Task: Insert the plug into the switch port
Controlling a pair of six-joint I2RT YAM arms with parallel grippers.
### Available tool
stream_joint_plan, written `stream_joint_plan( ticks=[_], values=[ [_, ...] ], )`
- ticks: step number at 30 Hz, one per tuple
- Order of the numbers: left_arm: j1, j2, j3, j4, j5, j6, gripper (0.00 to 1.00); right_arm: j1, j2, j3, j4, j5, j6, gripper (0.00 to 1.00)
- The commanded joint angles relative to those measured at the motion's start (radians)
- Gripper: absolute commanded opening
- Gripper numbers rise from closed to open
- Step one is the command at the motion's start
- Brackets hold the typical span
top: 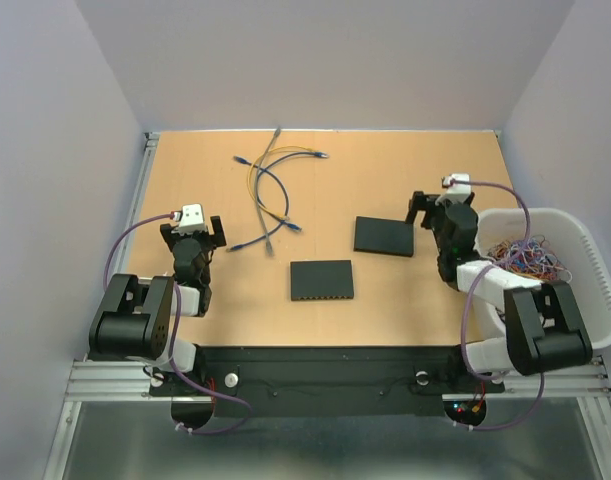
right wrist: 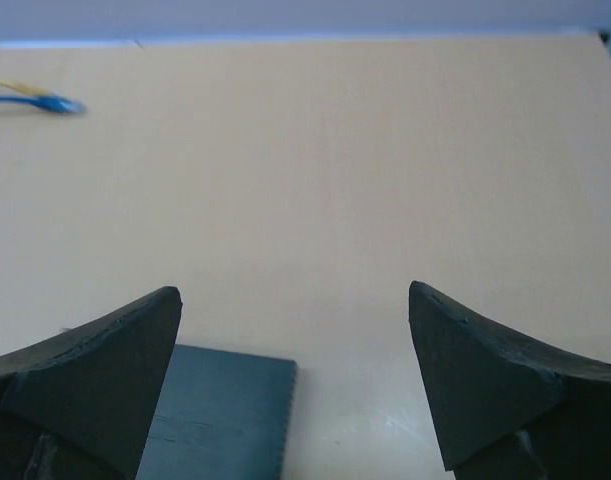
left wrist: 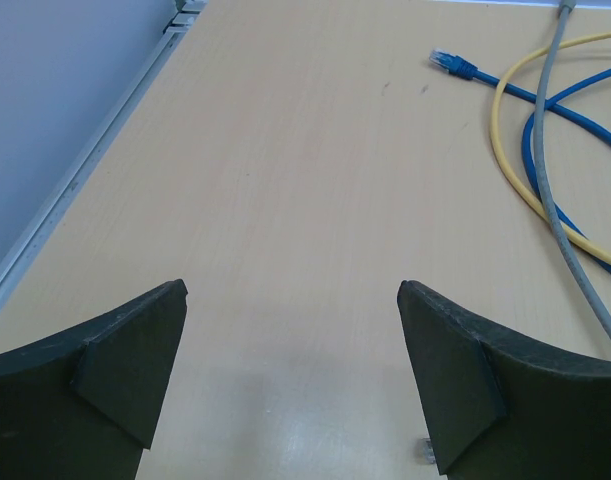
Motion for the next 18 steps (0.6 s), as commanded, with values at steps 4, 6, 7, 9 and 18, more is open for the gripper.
stream_joint_plan(
  ticks=[4, 6, 7, 9, 18],
  values=[
    [-0.002, -0.008, 0.013, 0.267, -0.002, 0.004, 0.99, 0.312, -0.226, 0.24, -0.381, 0.049, -0.109, 1.0],
    [-0.002, -0.006, 0.013, 0.267, -0.002, 0.004, 0.99, 0.387, -0.229, 0.322, -0.482, -0.005, -0.07, 1.0],
    [-0.002, -0.008, 0.013, 0.267, -0.002, 0.004, 0.99, 0.389, -0.231, 0.337, -0.498, -0.006, -0.022, 1.0],
    [-0.002, -0.006, 0.013, 0.269, -0.002, 0.004, 0.99, 0.388, -0.216, 0.34, -0.468, -0.165, 0.197, 1.0],
    [-0.002, -0.008, 0.014, 0.267, -0.002, 0.004, 0.99, 0.469, 0.146, 0.576, -0.512, -0.187, 0.32, 1.0]
  ],
)
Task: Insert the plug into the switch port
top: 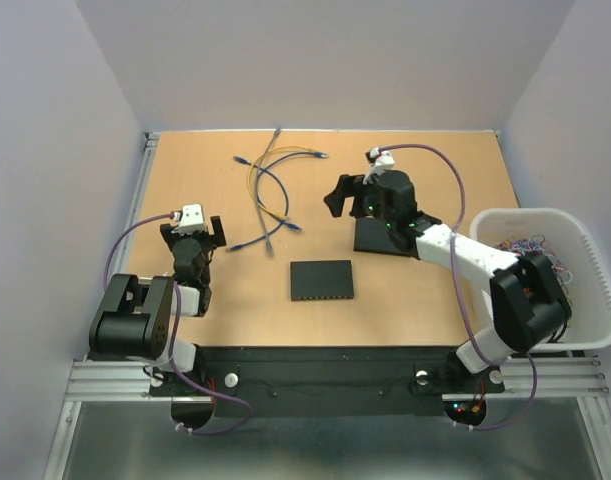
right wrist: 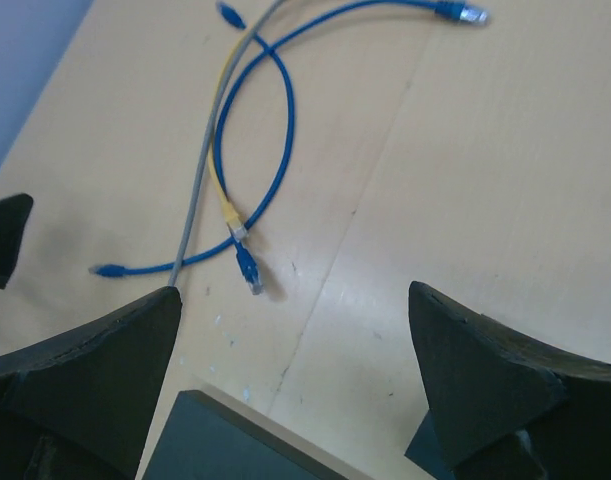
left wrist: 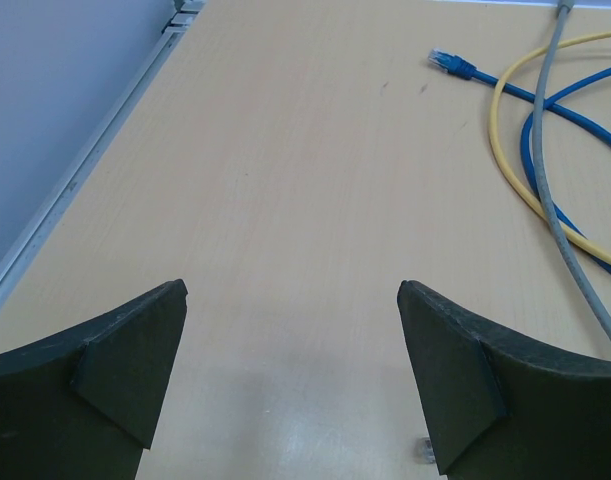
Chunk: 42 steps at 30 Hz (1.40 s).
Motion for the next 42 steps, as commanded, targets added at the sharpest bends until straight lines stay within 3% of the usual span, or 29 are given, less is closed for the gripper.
stream_joint_plan(
  ticks=[1, 5, 7, 11, 18, 32, 42],
  values=[
    [-0.002, -0.006, 0.013, 0.267, -0.007, 0.004, 0.99, 0.074, 0.101, 0.133, -0.063, 0.018, 0.014, 1.0],
    [-0.002, -0.008, 0.013, 0.269, -0.005, 0.004, 0.99, 0.082, 0.276, 0.288, -0.125, 0.023, 0.007, 0.91],
    [-0.002, -0.006, 0.013, 0.267, -0.004, 0.006, 0.99, 0.1, 0.396, 0.394, -0.155, -0.017, -0.007, 0.78],
    [0.0, -0.006, 0.013, 0.269, -0.005, 0.004, 0.99, 0.193, 0.568, 0.583, -0.269, 0.048, -0.068, 0.7],
    [0.0, -0.006, 0.014, 0.267, -0.004, 0.004, 0.99, 0.344, 0.718, 0.735, -0.33, 0.233, -0.135, 0.68],
    [-0.002, -0.006, 0.013, 0.267, -0.004, 0.004, 0.99, 0.365, 0.867, 0.896, -0.365, 0.302, -0.125, 0.66],
    [0.0, -0.006, 0.013, 0.267, -0.005, 0.004, 0.99, 0.376, 0.96, 1.003, -0.412, 0.372, -0.134, 0.58]
  ],
)
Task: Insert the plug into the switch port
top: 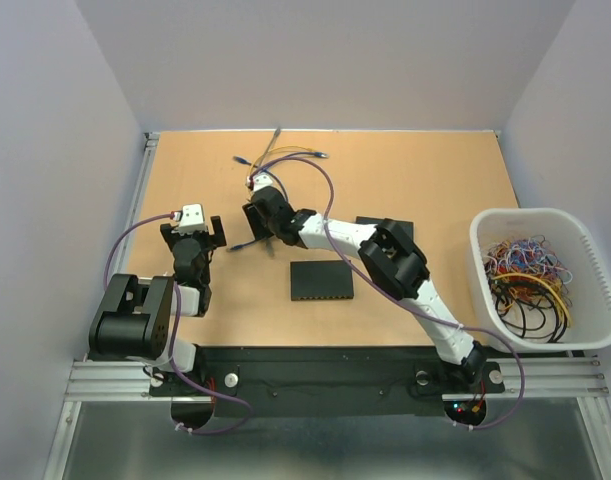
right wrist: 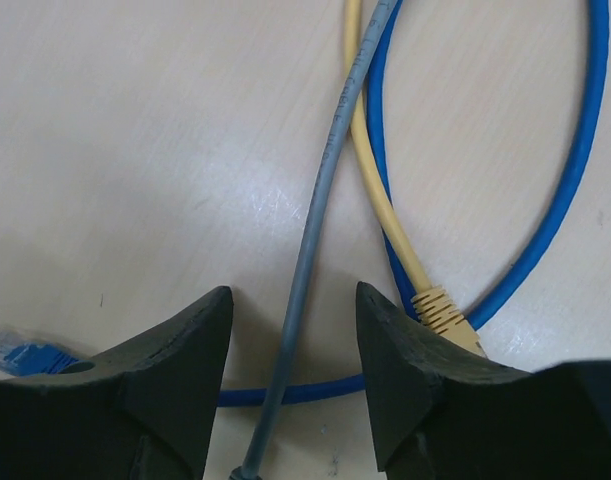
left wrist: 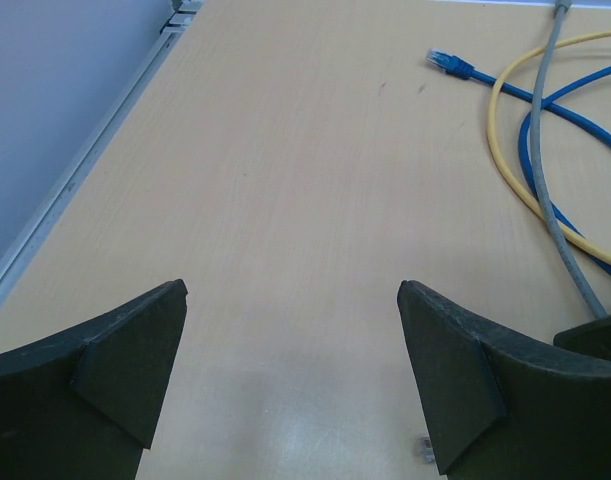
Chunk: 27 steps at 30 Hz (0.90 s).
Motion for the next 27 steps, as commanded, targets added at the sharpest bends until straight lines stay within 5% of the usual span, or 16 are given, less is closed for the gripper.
stream_joint_plan(
  ticks=[1, 4, 8, 11, 19, 27],
  values=[
    [0.0, -0.006, 0.013, 0.267, -0.006, 0.004, 0.99, 0.018, 0.028, 0.064, -0.027, 0.064, -0.015, 0.57],
    [0.0, -0.006, 0.013, 0.267, -0.008, 0.004, 0.99, 0.027, 0.039, 0.067, -0.035, 0.09, -0.021, 0.43],
    [0.0, -0.006, 0.013, 0.267, -0.008, 0.004, 0.99, 0.037, 0.035, 0.067, -0.041, 0.084, -0.033, 0.09],
    [0.0, -0.006, 0.013, 0.267, -0.006, 0.004, 0.99, 0.043, 0.009, 0.083, -0.054, 0.05, -0.043, 0.0],
    [0.0, -0.006, 0.013, 0.267, -0.008, 0.004, 0.99, 0.074, -0.298, -0.041, -0.074, 0.102, -0.104, 0.0],
    [0.0, -0.006, 0.013, 0.269, -0.008, 0.006, 0.99, 0.087, -0.744, -0.498, -0.185, 0.052, 0.029, 0.01]
  ],
)
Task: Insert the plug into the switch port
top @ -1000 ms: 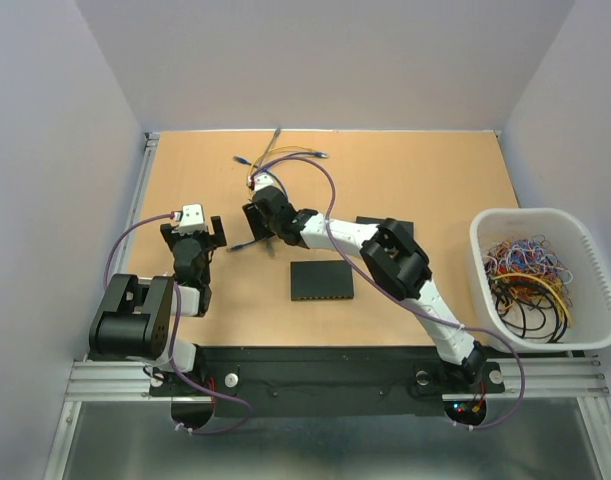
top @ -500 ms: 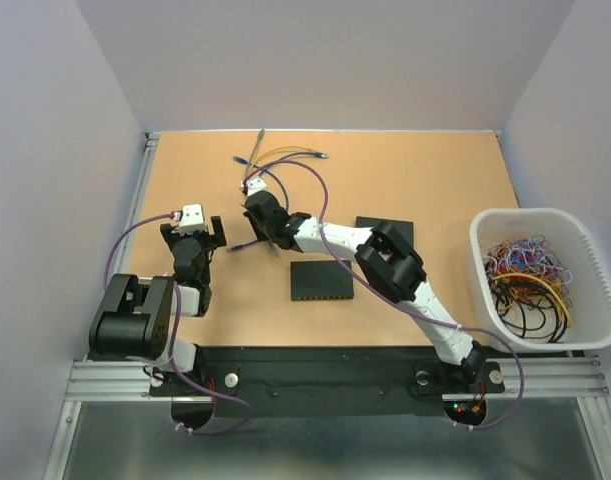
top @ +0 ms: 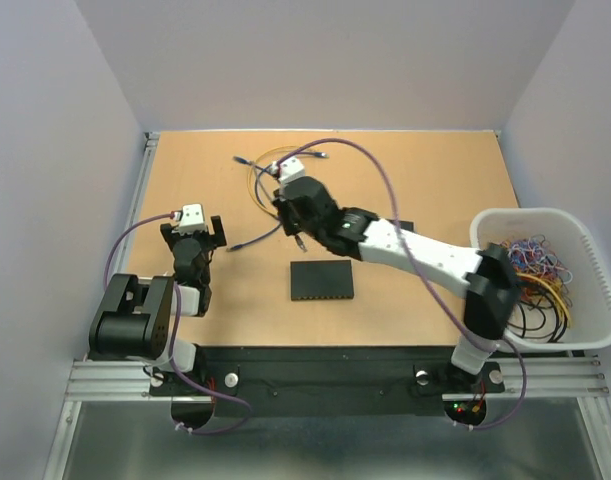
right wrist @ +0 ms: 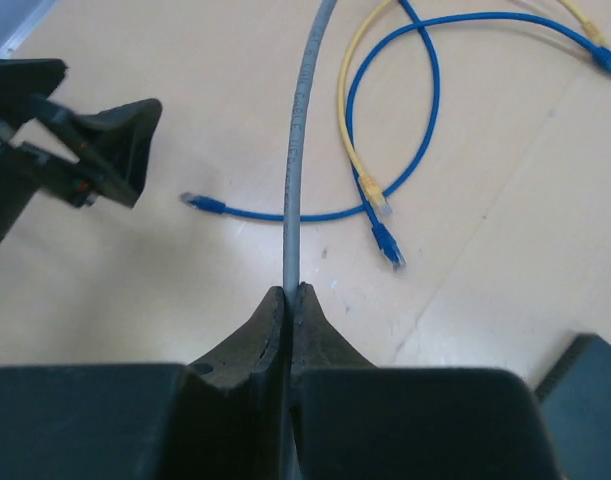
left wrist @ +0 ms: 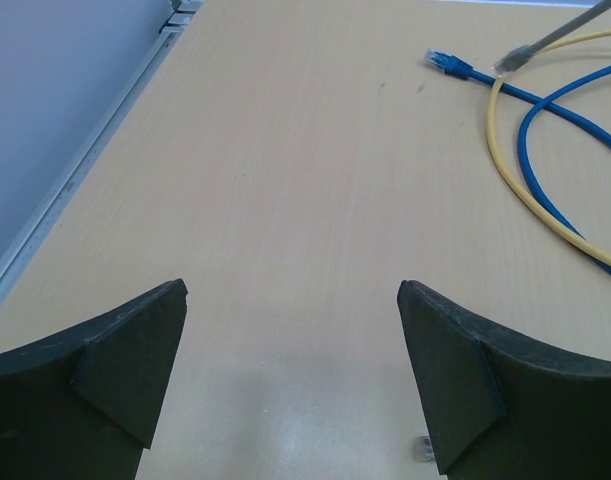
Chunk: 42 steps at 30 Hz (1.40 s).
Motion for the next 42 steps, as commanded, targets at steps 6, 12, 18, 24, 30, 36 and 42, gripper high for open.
stream_joint_plan(
  ticks=[6, 12, 18, 24, 30, 36, 42],
  values=[
    [0.0, -0.006, 0.013, 0.267, -0.009, 0.005, 0.99, 0.032, -0.499, -0.458, -0.17, -0.277, 0.271, 0.01],
    [0.0, -0.006, 0.013, 0.267, -0.006, 0.004, 0.99, 0.076, -0.596, -0.622, -0.356, -0.335, 0.423, 0.0],
    [0.007, -0.026, 0.024, 0.254, -0.11, -0.033, 0.99, 0.19, -0.619, -0.777, -0.392, -0.332, 0.569, 0.06],
    [0.006, -0.232, 0.355, -0.452, -0.059, -0.134, 0.99, 0.22, -0.66, -0.805, -0.39, -0.253, 0.658, 0.85],
    [0.006, -0.442, 0.387, -0.742, 0.068, -0.453, 0.99, 0.219, -0.636, -0.56, -0.39, 0.018, 0.596, 1.0],
    [0.006, -0.721, 0.222, -0.746, -0.004, -0.675, 0.99, 0.017, -0.455, -0.35, -0.305, 0.093, 0.418, 1.0],
    [0.013, -0.827, 0.27, -0.863, 0.284, -0.777, 0.86, -0.269, -0.198, -0.205, -0.156, -0.189, 0.307, 0.7]
  ],
)
